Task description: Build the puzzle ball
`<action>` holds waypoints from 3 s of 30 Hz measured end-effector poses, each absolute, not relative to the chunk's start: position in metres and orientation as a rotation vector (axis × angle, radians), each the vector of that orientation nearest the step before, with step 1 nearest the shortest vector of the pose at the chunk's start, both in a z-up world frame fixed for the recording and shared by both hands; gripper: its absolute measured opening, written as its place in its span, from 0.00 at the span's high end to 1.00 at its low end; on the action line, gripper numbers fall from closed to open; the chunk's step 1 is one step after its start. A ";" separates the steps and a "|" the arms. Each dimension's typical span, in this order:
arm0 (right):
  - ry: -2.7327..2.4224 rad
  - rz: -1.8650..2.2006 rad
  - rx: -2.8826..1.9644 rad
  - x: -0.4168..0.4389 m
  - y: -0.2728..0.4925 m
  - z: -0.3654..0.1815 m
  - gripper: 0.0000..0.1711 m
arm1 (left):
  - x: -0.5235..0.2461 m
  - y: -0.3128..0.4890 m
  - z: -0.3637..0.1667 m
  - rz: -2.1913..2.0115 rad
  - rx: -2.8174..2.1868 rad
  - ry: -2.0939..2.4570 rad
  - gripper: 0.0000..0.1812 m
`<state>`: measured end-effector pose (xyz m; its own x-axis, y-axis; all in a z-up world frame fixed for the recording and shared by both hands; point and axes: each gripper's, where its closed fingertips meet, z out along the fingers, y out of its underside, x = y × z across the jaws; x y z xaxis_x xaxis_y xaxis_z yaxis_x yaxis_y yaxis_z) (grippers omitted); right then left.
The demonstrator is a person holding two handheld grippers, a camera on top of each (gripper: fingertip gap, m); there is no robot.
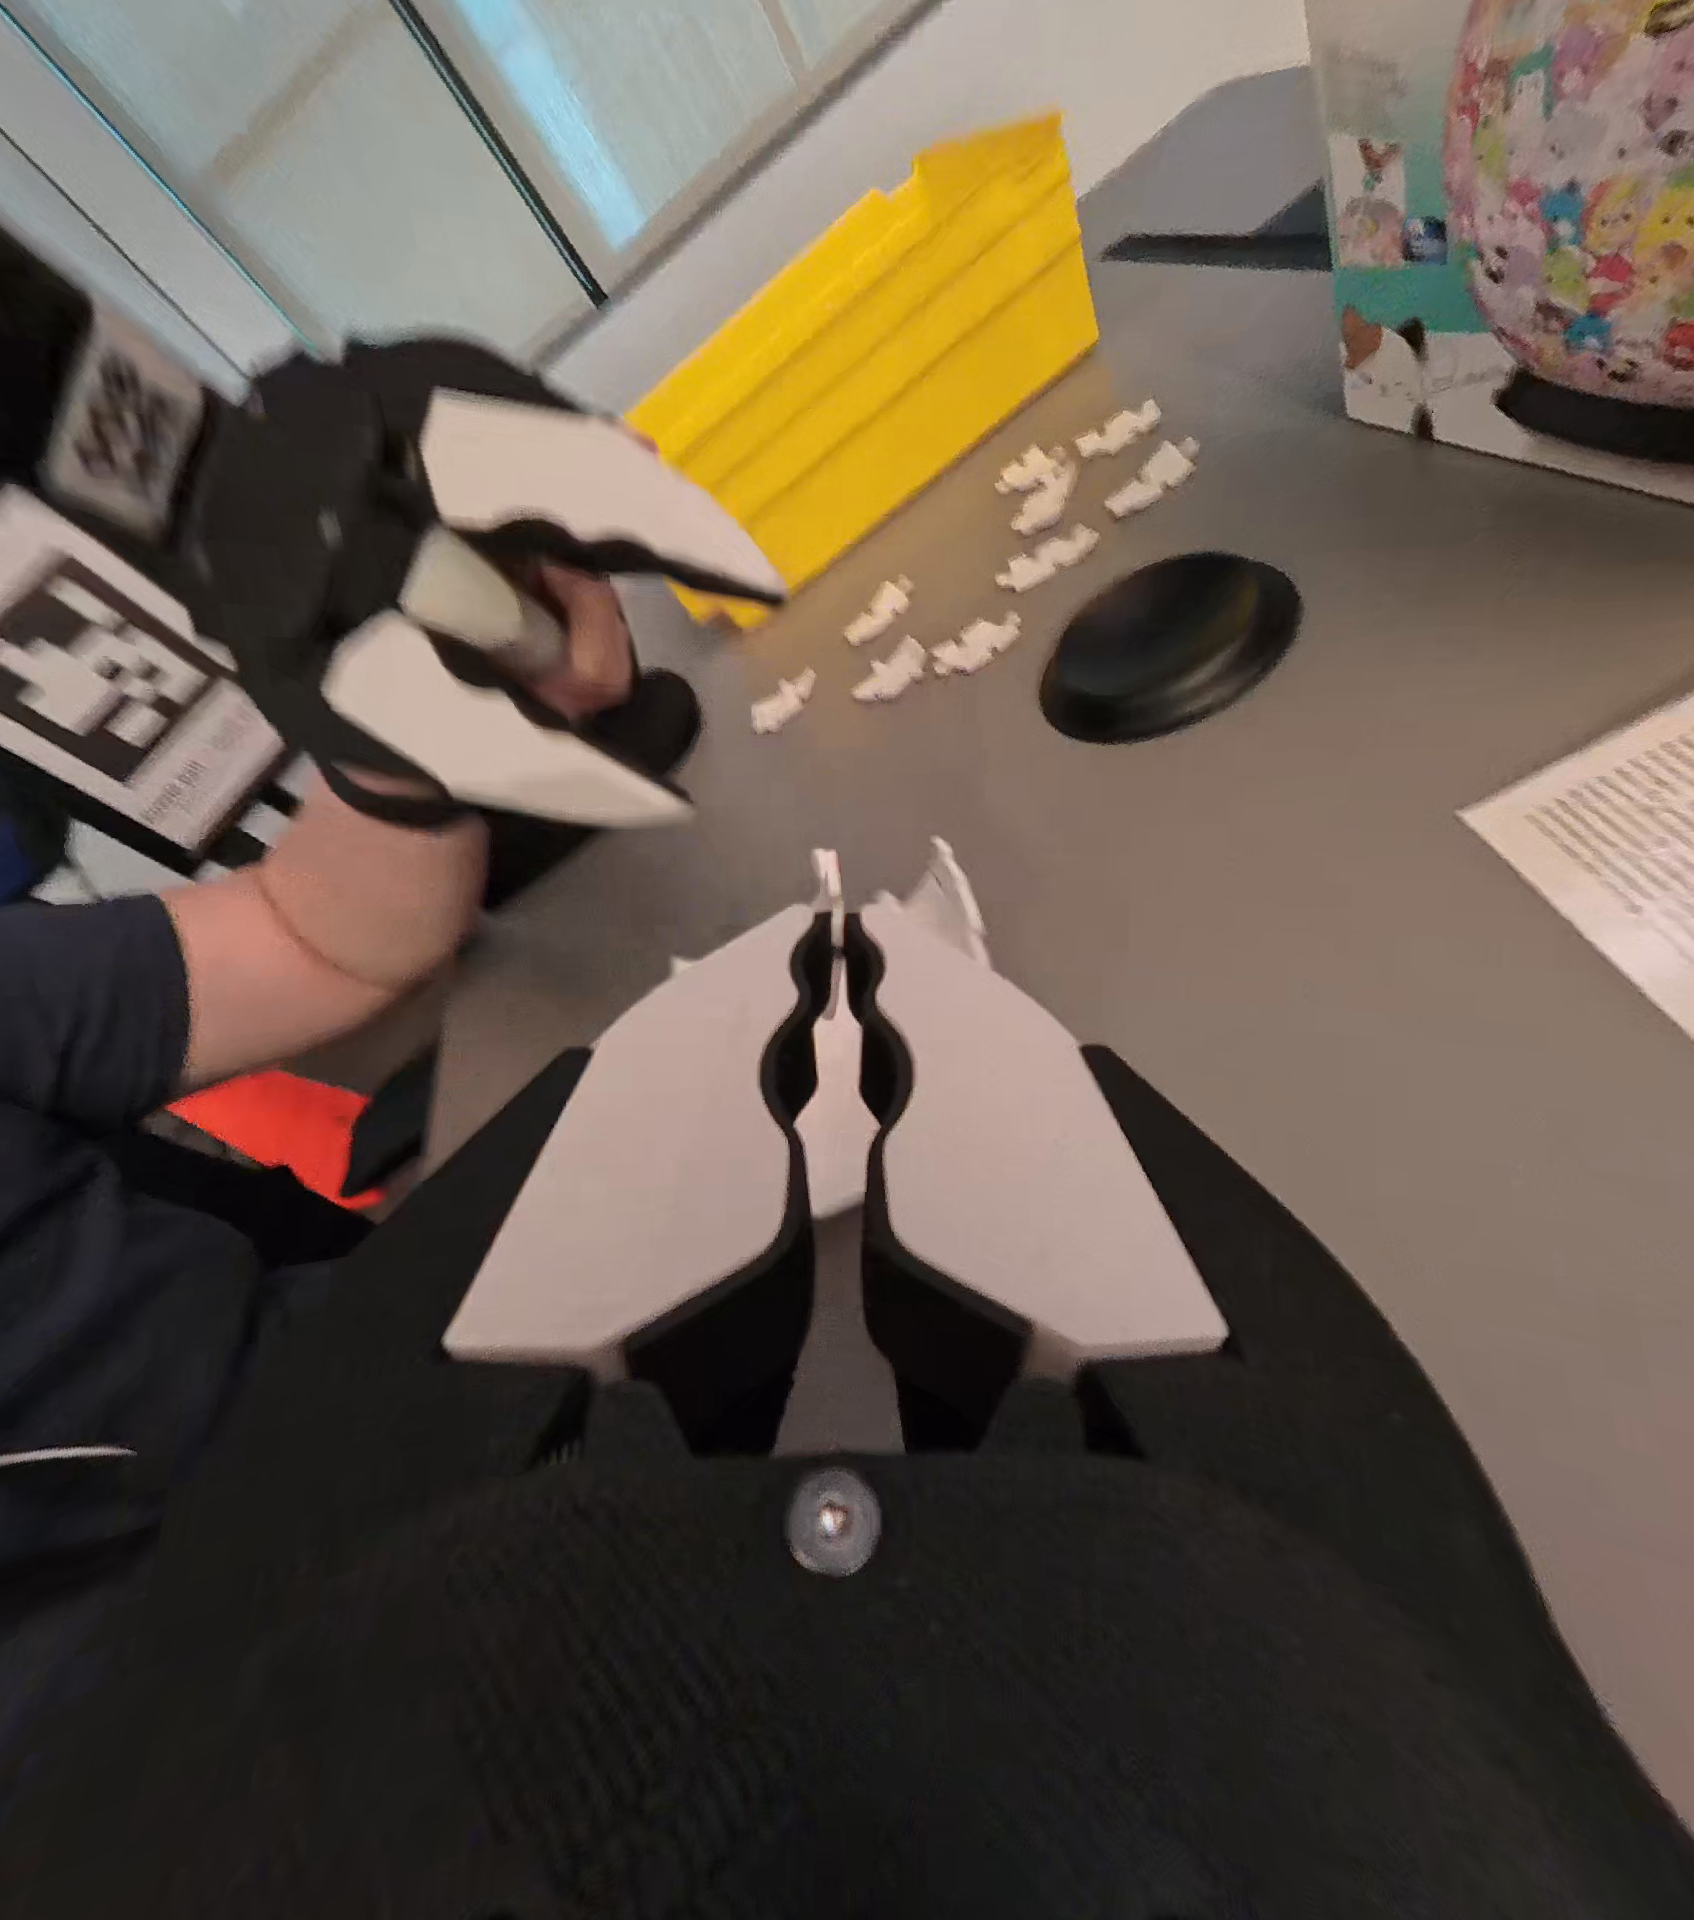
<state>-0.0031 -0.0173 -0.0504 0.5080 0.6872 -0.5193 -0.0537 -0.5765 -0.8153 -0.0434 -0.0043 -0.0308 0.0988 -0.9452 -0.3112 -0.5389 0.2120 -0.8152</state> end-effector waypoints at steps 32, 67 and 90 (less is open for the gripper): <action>-0.999 0.661 -2.645 -0.017 -0.016 -0.115 0.98 | -0.025 0.002 -0.111 -1.611 -1.637 2.089 0.69; -1.276 0.699 -2.558 -0.016 -0.008 -0.115 0.98 | -0.040 0.000 -0.123 -1.580 -1.697 2.200 0.81; -1.292 0.688 -2.459 -0.025 -0.001 -0.104 0.98 | -0.037 0.003 -0.123 -1.552 -1.761 2.191 0.78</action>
<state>-0.0246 -0.0010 -0.1037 0.4869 0.8272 -0.2805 0.6943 -0.5614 -0.4502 -0.0369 0.0026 -0.1231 -0.3967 -0.7141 0.5768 -0.7810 -0.0677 -0.6209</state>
